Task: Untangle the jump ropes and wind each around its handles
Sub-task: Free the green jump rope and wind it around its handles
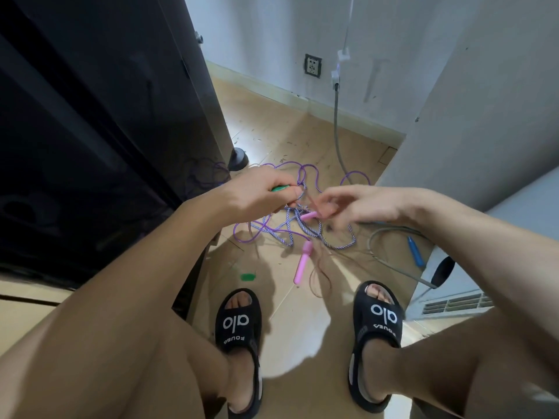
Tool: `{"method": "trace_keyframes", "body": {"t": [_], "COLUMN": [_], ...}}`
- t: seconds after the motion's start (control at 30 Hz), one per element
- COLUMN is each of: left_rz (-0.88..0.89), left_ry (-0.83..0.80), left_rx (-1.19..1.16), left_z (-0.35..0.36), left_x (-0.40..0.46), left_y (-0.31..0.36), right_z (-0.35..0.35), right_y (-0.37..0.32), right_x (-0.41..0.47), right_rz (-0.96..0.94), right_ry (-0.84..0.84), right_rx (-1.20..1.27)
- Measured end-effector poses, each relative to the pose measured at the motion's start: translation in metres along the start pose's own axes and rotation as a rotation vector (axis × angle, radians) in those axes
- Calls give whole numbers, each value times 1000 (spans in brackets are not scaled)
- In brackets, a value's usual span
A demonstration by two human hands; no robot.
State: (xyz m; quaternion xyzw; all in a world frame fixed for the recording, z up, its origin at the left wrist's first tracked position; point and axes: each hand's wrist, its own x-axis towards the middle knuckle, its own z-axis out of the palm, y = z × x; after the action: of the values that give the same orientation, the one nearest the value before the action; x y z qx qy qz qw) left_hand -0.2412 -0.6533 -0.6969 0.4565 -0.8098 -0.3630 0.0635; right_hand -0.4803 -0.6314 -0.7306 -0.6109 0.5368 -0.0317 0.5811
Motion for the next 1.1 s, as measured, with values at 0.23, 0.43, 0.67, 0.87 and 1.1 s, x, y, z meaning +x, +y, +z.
{"method": "trace_keyframes", "body": {"t": [0.23, 0.43, 0.67, 0.87, 1.1], "left_rz": [3, -17, -19, -30, -54], "left_ry": [-11, -22, -35, -11, -36], "left_rx": [-9, -31, -84, -137, -67], "left_z": [-1, -2, 5, -4, 5], "left_x": [-1, -4, 3, -1, 2], "left_y": [0, -3, 8, -3, -2], "right_z": [-5, -21, 20, 5, -4], "right_y": [-14, 26, -22, -19, -3], "right_x": [0, 4, 9, -7, -3], "right_rz": [-209, 363, -153, -162, 115], "right_ry": [45, 6, -75, 35, 107], "right_rx": [-47, -705, 94, -101, -523]}}
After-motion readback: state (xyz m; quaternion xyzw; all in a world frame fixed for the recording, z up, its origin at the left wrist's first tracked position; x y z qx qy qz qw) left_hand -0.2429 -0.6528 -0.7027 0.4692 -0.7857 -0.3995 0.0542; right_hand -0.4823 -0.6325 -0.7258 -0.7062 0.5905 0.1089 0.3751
